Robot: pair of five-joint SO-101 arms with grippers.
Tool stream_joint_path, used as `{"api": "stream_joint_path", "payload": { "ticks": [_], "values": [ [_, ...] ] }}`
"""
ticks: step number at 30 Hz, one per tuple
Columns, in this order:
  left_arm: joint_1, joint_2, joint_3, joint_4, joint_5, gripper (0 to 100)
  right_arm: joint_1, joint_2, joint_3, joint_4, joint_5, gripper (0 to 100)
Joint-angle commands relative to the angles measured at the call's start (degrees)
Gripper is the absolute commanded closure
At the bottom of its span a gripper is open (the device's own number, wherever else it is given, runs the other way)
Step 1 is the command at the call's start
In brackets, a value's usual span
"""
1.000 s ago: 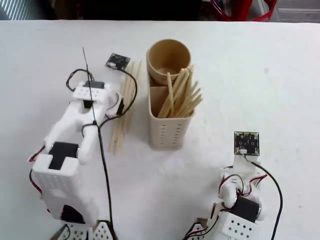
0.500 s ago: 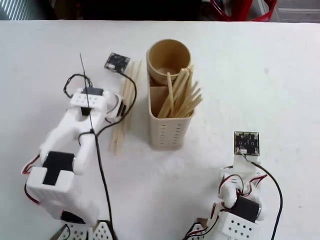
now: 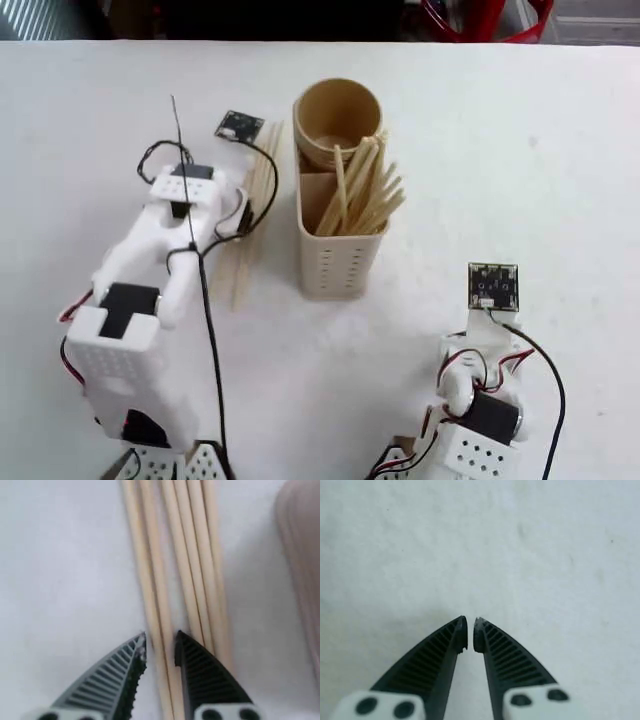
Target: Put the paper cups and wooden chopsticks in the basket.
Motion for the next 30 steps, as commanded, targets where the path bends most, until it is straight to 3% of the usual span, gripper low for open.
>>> {"api": "stream_joint_path", "payload": {
  "ticks": [1, 16, 30],
  "values": [
    [-1.45, -0.22, -2.9, 3.52, 3.43, 94, 0.57, -0.57, 0.53, -0.57, -0.35, 96.3],
    [-2.42, -3.12, -2.37, 4.92, 3.25, 98, 0.57, -0.57, 0.53, -0.57, -0.35, 96.3],
    [-2.15, -42.24, 18.81, 0.18, 3.6, 98, 0.57, -0.57, 0.53, -0.57, -0.35, 96.3]
  ]
}}
